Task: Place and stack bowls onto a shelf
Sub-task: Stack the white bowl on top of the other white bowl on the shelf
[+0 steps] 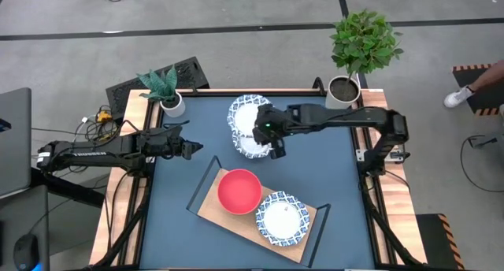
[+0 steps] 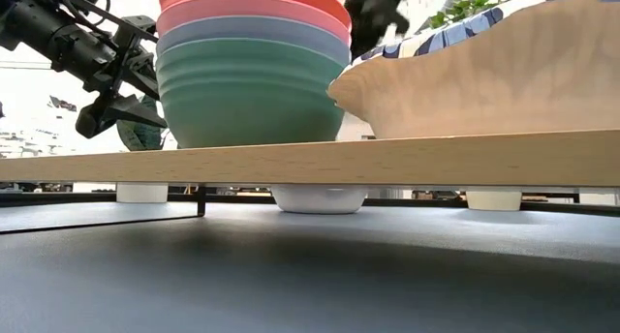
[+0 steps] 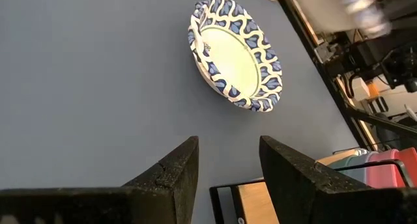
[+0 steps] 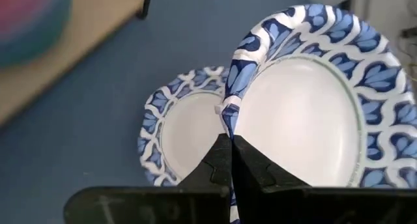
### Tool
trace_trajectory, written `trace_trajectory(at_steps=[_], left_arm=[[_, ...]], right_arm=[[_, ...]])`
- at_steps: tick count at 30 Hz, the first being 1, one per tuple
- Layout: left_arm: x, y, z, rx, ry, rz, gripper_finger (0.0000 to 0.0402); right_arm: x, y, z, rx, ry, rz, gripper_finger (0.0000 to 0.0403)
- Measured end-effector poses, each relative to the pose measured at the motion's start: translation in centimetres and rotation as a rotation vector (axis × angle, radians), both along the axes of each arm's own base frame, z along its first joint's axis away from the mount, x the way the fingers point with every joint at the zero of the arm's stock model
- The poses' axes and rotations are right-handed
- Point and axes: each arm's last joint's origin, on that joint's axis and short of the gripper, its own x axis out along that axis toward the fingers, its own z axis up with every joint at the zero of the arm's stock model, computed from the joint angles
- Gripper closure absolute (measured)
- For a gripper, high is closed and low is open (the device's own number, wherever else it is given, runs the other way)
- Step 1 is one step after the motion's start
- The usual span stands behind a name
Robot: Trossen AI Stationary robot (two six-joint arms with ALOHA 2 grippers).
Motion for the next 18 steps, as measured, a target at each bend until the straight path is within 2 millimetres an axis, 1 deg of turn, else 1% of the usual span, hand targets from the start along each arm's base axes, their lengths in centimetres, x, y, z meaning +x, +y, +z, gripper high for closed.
trace_trajectory(at_steps=[3, 5, 7, 10, 14, 18], left_arm=[[0.0, 0.0, 0.0, 0.001, 0.001, 0.001, 0.0255], [0.0, 0.0, 0.0, 0.001, -0.001, 0.001, 0.0255], [0.0, 0.0, 0.0, 0.001, 0.000, 0.001, 0.0255], [0.0, 0.0, 0.0, 0.001, 0.000, 0.001, 0.0255], [0.0, 0.0, 0.0, 0.004, 0.003, 0.002, 0.0255], [0.0, 0.1, 0.0, 0.014, 0.009, 0.018, 0.0255]], right_arm=[[-1.4, 1.2, 3.1, 0.014, -0.070, -0.046, 0.0381], [-2.6, 2.4, 4.7, 0.025, -0.105, -0.090, 0.0382], [-4.1, 3.8, 6.4, 0.042, -0.164, -0.120, 0.0382], [-6.4, 6.4, 8.2, 0.087, -0.221, -0.112, 0.0382], [-8.8, 10.6, 9.7, 0.181, -0.275, -0.046, 0.0382], [-10.9, 14.8, 10.5, 0.320, -0.317, 0.018, 0.0382]])
